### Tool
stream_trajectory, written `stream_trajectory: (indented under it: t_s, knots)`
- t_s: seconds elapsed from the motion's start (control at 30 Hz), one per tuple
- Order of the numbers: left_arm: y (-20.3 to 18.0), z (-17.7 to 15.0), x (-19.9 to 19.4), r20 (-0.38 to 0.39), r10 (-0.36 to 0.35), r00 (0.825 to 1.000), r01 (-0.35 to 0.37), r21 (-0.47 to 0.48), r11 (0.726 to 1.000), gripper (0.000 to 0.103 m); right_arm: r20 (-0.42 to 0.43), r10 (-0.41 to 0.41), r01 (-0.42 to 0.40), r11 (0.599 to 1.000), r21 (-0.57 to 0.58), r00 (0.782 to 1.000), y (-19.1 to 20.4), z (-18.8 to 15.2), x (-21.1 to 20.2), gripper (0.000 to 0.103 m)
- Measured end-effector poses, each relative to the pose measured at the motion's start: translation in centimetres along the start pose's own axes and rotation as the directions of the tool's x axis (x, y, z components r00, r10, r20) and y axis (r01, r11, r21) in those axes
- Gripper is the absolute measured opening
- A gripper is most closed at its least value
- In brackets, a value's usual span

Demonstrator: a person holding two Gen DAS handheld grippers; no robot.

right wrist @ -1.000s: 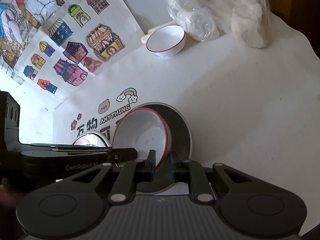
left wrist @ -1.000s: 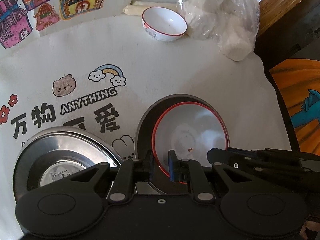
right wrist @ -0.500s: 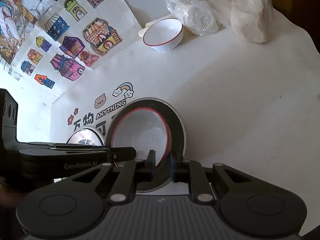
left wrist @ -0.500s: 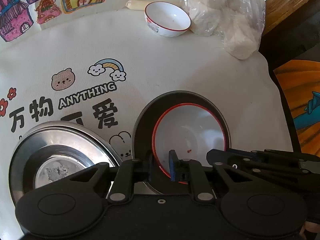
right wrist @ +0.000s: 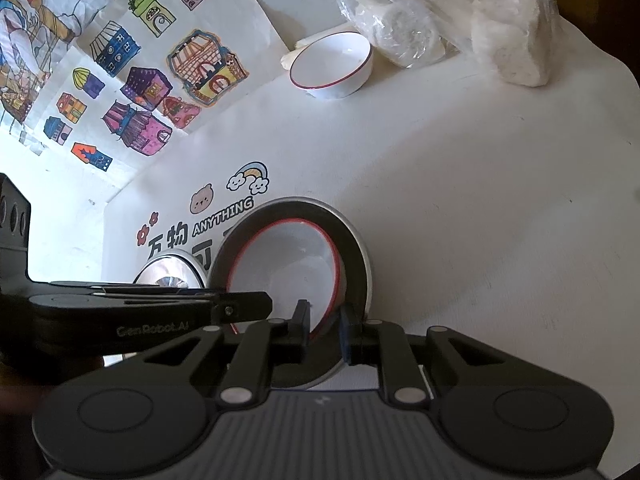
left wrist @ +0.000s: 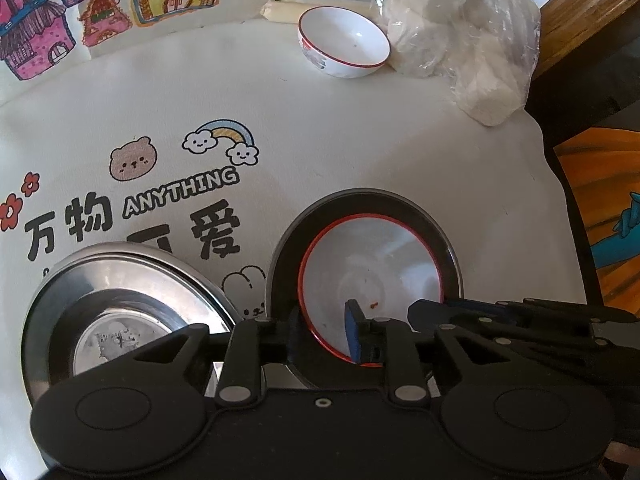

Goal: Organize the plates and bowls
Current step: 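Carry the white bowl with both grippers over the steel bowl, then lower the white bowl into the steel bowl and open both grippers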

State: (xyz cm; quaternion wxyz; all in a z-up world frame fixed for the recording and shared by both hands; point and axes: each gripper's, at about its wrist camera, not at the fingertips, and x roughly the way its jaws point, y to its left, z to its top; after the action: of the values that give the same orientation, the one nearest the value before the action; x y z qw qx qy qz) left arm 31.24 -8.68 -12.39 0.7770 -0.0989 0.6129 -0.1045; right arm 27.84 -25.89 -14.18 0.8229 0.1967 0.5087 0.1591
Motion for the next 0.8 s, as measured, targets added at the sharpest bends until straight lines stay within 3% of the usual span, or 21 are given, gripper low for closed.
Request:
stream_trajectory:
  t_s: [0.1,0.27,0.5,0.73,0.8]
  knots:
    - [0.2,-0.1,-0.1,-0.001,-0.005,1.0,0.005,-0.017,1.0,0.027,-0.004,0.001,-0.001,1.0,-0.006,1.0,0.1,0.0,0.1,0.017]
    - [0.0,0.0,-1.0,0.016,-0.01,1.0,0.011,-0.025,1.0,0.039,-0.007,0.002,-0.002,1.0,-0.027,1.0,0.3,0.0,-0.2,0.02]
    - [0.1,0.1,-2.6,0.034,-0.015,0.999,0.018,-0.065,0.998,0.047,0.022,0.01,-0.009,0.999,-0.047,1.0,0.3,0.1,-1.7,0.026]
    - [-0.1,1.3,-3.8,0.084,0.008,0.996,0.0,-0.089,0.996,0.07,0.072,0.017,-0.014,0.999,-0.053,0.997,-0.6,1.1,-3.2,0.032]
    - [-0.1,1.7,-3.9,0.1,0.025,0.995,-0.016,-0.09,0.996,0.076,0.08,0.017,-0.013,0.999,-0.049,0.997,-1.0,1.5,-3.3,0.042]
